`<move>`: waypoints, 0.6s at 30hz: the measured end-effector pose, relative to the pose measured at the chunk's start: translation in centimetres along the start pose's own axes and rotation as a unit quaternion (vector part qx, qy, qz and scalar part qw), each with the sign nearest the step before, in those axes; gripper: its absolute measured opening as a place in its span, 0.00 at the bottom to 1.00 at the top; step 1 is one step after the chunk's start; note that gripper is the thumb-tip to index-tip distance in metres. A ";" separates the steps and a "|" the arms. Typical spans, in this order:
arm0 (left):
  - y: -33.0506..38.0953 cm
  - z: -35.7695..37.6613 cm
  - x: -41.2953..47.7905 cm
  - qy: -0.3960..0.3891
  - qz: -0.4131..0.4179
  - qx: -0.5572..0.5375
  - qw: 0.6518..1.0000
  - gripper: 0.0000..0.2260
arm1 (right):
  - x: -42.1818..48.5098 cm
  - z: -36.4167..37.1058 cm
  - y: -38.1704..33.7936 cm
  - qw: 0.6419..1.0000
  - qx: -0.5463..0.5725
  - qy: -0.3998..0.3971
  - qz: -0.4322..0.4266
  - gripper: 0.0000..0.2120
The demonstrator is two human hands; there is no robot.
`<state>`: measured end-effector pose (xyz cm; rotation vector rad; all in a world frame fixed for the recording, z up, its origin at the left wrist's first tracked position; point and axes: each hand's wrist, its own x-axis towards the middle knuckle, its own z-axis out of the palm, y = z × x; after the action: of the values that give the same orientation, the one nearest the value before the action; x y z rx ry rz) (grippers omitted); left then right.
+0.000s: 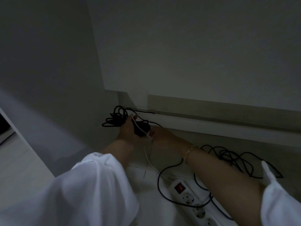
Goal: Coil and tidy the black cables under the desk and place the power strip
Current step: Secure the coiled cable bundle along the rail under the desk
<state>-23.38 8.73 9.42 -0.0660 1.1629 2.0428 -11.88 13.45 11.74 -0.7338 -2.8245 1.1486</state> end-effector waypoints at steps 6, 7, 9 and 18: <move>0.0 0.2 -0.1 -0.023 -0.011 0.016 1.000 0.11 | 0.4 1.0 0.5 0.970 0.219 -0.102 0.038 0.10; 0.0 0.2 -0.2 -0.031 -0.007 0.024 0.999 0.11 | 0.3 0.8 0.4 0.956 0.265 -0.122 0.030 0.13; 0.0 0.0 -0.3 -0.036 -0.008 0.035 0.999 0.13 | 0.2 0.2 0.1 0.932 0.330 -0.148 0.017 0.15; 0.1 -0.4 -0.1 -0.074 -0.032 0.075 0.994 0.13 | -0.4 -2.1 0.1 0.922 0.367 -0.110 0.050 0.10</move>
<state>-23.47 8.30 9.25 0.1187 1.2022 1.8644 -11.17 14.74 13.30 -0.7019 -2.1912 2.2217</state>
